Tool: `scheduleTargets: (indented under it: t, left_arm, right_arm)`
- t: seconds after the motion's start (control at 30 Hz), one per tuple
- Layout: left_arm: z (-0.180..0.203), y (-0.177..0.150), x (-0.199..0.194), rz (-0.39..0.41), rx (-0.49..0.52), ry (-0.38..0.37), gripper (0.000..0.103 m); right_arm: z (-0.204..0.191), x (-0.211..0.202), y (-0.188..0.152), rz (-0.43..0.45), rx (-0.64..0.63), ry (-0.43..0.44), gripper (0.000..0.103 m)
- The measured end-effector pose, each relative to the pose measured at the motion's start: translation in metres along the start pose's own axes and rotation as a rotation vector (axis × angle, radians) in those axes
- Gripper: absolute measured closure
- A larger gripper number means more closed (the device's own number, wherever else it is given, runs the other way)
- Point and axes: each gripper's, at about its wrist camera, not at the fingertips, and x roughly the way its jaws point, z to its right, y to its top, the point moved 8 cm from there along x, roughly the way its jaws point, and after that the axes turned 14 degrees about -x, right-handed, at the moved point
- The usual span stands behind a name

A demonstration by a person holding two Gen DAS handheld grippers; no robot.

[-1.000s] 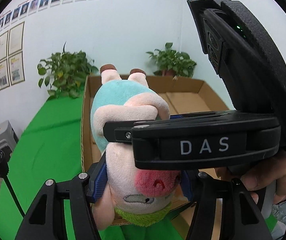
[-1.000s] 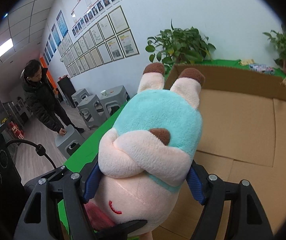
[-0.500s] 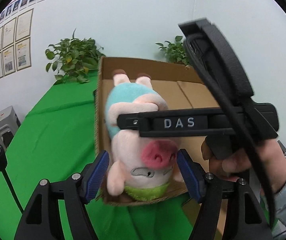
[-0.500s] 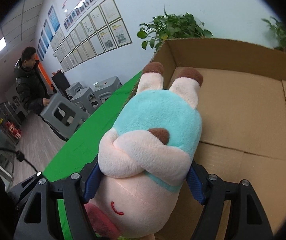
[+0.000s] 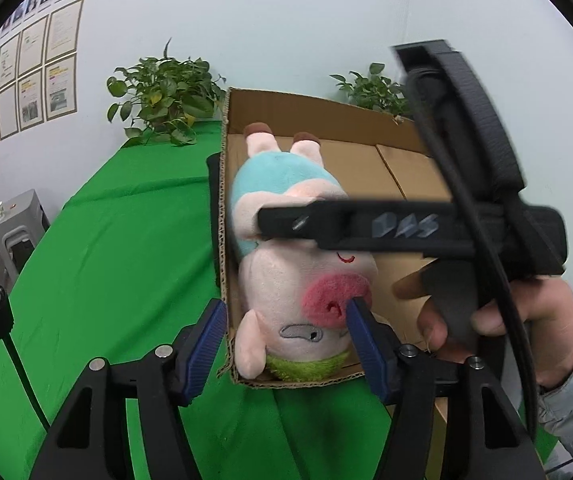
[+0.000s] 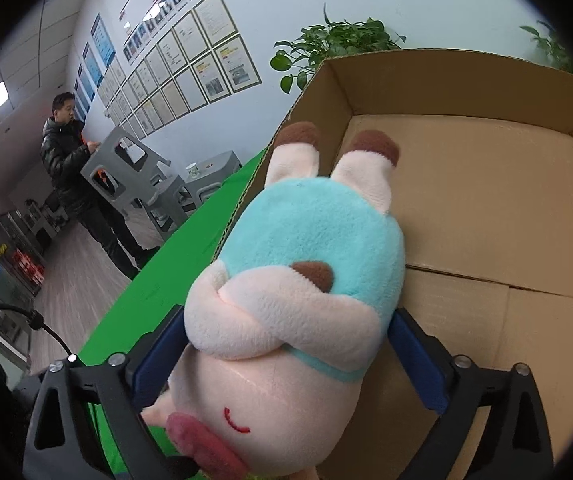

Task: Organize objects
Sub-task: 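Carry the plush pig into the open cardboard box and release both grippers, then grasp the long flat brown box end with the left gripper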

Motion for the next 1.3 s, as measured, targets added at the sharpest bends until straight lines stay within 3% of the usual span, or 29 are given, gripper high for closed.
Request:
scheduleTargets:
  t: [0.17, 0.3, 0.57, 0.77, 0.93, 1.13, 1.3]
  left_arm:
    - [-0.002, 0.002, -0.023, 0.037, -0.002, 0.033, 0.034]
    - [0.004, 0.001, -0.051, 0.08, -0.016, 0.048, 0.029]
    - [0.033, 0.002, -0.103, 0.193, 0.005, 0.073, 0.003]
    - [0.063, -0.004, -0.125, 0.224, 0.008, 0.069, 0.002]
    - [0.083, -0.009, -0.134, 0.215, 0.029, 0.066, 0.002]
    - [0.101, -0.028, -0.149, 0.149, 0.014, 0.009, 0.002]
    - [0.113, -0.058, -0.159, 0.052, 0.007, -0.07, 0.002]
  right_arm:
    - [0.008, -0.031, 0.004, 0.033, 0.031, -0.018, 0.001]
    - [0.01, -0.071, 0.0, 0.074, 0.015, -0.086, 0.001]
    - [0.009, -0.151, -0.031, 0.125, 0.007, -0.23, 0.001]
    - [0.016, -0.184, -0.071, 0.104, 0.015, -0.341, 0.001]
    - [0.014, -0.202, -0.095, 0.092, 0.008, -0.375, 0.001]
    - [0.004, -0.213, -0.116, 0.092, -0.006, -0.337, 0.001]
    - [-0.019, -0.218, -0.144, 0.083, -0.059, -0.216, 0.001]
